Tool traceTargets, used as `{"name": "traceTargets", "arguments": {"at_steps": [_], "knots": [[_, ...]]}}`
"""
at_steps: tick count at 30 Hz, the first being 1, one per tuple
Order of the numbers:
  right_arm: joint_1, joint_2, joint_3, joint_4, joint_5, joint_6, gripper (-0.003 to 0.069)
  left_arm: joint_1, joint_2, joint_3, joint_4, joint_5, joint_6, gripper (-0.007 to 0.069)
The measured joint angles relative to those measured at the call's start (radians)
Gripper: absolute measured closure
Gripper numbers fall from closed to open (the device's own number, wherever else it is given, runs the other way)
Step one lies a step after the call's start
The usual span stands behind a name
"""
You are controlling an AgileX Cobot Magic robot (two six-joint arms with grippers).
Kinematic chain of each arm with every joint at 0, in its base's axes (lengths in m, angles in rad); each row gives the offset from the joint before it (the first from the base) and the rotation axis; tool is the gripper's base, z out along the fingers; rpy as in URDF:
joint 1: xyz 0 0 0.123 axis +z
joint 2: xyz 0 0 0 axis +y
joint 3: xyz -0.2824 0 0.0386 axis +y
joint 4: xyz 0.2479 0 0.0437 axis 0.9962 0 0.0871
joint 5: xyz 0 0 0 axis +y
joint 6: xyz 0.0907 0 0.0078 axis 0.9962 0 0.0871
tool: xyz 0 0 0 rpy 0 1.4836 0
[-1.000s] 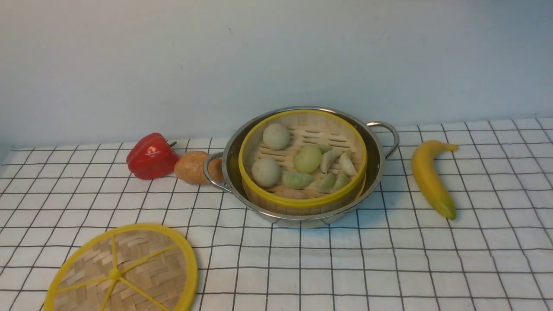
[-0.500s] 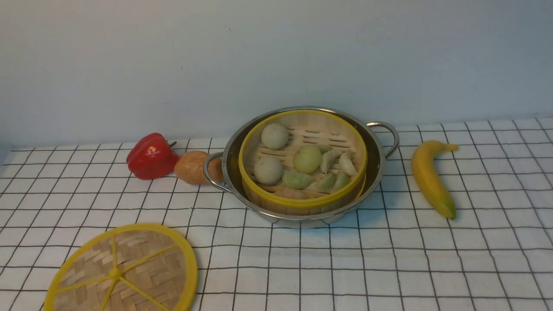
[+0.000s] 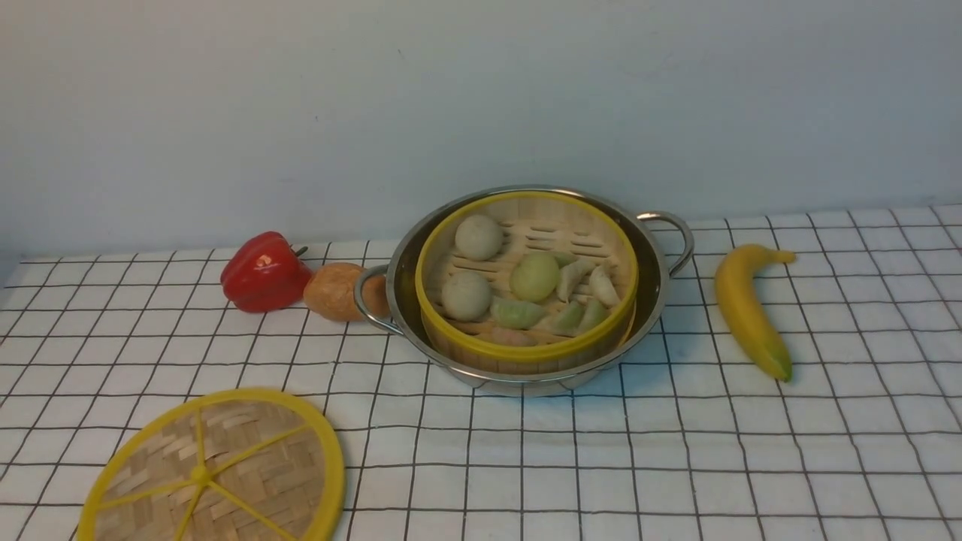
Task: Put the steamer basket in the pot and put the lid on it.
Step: Use the left arm to lift the lid of the steamer
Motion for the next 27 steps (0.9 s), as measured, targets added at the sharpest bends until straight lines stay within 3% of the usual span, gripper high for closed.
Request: {"name": "traceTargets", "arguments": {"at_steps": [2, 4, 8, 12, 16, 27], "knots": [[-0.053, -0.129, 0.171, -0.006, -0.084, 0.011, 0.0543, 0.000, 0.000, 0.000, 0.000, 0.000, 0.000, 0.0382], [-0.153, -0.333, 0.481, 0.000, -0.250, 0.022, 0.0518, 0.000, 0.000, 0.000, 0.000, 0.000, 0.000, 0.0382], [-0.256, -0.548, 0.785, 0.000, -0.473, 0.027, 0.0489, 0.000, 0.000, 0.000, 0.000, 0.000, 0.000, 0.0382], [-0.299, -0.675, 1.040, 0.000, -0.609, 0.052, 0.0463, 0.000, 0.000, 0.000, 0.000, 0.000, 0.000, 0.0382], [-0.303, -0.723, 1.137, 0.000, -0.617, 0.072, 0.0443, 0.000, 0.000, 0.000, 0.000, 0.000, 0.000, 0.0382], [-0.303, -0.885, 1.151, 0.000, -0.514, 0.073, 0.0420, 0.000, 0.000, 0.000, 0.000, 0.000, 0.000, 0.0382]]}}
